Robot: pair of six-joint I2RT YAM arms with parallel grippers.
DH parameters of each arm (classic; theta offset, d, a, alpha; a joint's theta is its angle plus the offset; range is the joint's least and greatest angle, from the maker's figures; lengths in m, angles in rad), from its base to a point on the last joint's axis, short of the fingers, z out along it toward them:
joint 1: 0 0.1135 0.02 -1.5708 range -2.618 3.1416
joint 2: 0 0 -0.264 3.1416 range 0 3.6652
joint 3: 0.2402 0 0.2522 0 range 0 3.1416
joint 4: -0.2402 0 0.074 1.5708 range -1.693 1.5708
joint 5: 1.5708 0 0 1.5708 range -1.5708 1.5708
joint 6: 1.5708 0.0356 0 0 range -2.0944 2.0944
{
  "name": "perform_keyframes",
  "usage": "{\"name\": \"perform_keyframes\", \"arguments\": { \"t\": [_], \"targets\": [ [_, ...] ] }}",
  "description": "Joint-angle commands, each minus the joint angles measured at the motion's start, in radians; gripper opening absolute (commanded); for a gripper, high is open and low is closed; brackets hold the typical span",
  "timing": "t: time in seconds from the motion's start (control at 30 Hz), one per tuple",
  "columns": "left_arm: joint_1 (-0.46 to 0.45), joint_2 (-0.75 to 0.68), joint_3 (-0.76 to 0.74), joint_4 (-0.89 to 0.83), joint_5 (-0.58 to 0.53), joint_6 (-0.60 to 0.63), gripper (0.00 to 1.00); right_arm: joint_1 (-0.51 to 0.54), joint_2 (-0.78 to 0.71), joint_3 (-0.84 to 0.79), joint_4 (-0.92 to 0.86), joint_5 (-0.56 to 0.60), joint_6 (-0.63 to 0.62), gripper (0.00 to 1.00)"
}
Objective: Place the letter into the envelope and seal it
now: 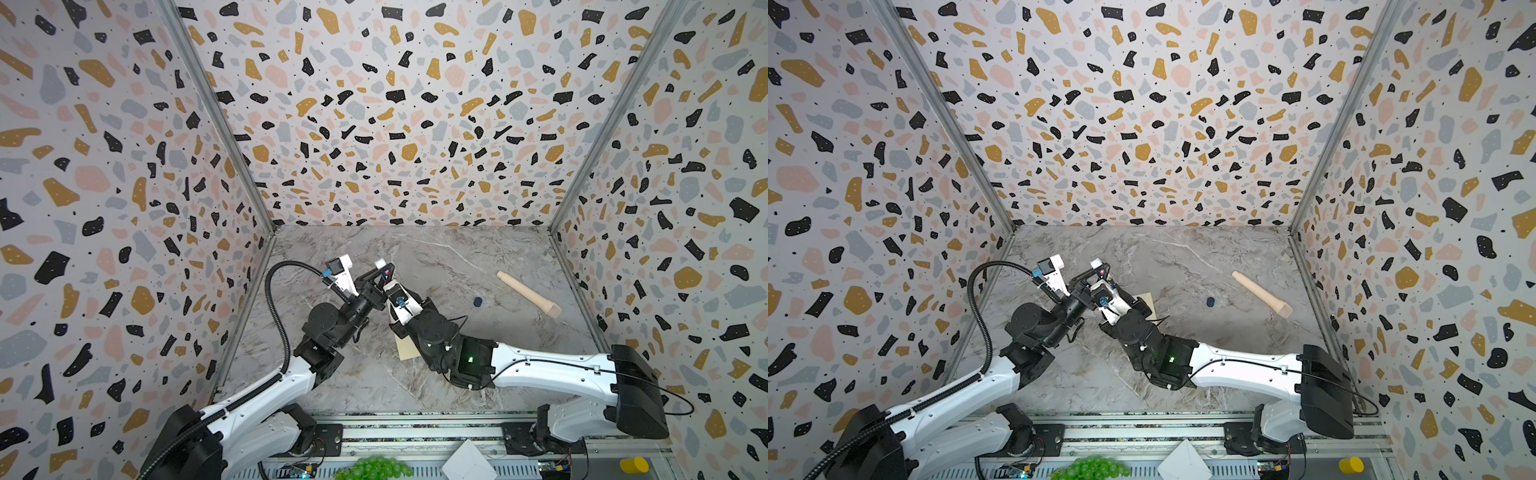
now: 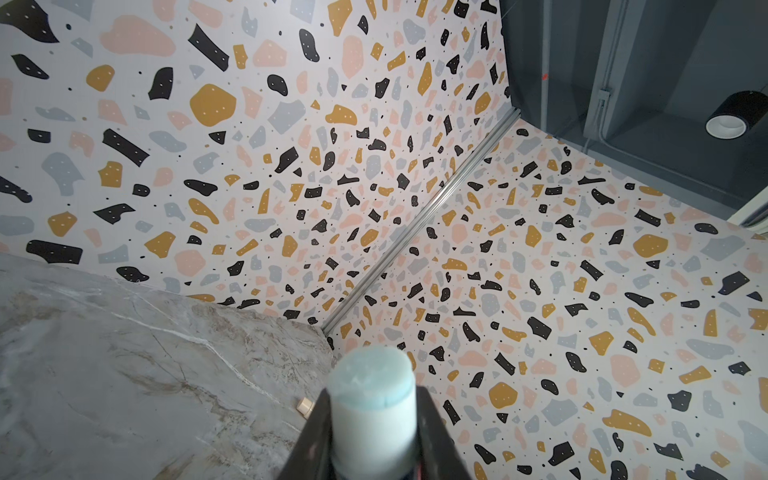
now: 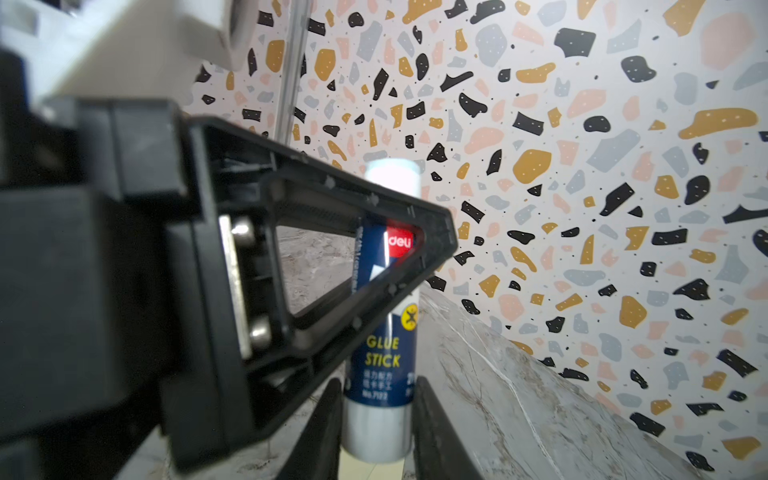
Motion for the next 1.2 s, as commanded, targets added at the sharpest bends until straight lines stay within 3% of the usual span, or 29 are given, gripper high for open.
{"name": "perform_keyframes", "arguments": {
  "t": [0.0,0.13,0.2,0.43,0.7,1.17],
  "targets": [
    [-0.016,-0.008,0.04,-0.014,0.061,0.035,0.0,-0.093,-0.136,-0.044,0.005,-0.375,0.158,0.49],
    [-0.016,-0.022,0.065,-0.024,0.078,0.043,0.0,-0.308,-0.244,-0.181,0.124,-0.843,0.409,0.71],
    [-0.016,-0.025,0.078,-0.025,0.093,0.042,0.0,-0.396,-0.266,-0.244,0.228,-1.018,0.515,0.77],
    [-0.016,-0.037,0.092,-0.006,0.118,0.024,0.0,-0.507,-0.188,-0.308,0.499,-1.339,0.82,0.82],
    [-0.016,-0.034,0.09,0.025,0.132,-0.007,0.0,-0.505,-0.077,-0.315,0.705,-1.417,1.008,0.78],
    [-0.016,-0.018,0.089,0.046,0.139,-0.035,0.0,-0.504,-0.028,-0.302,0.743,-1.401,1.039,0.5]
  ]
}}
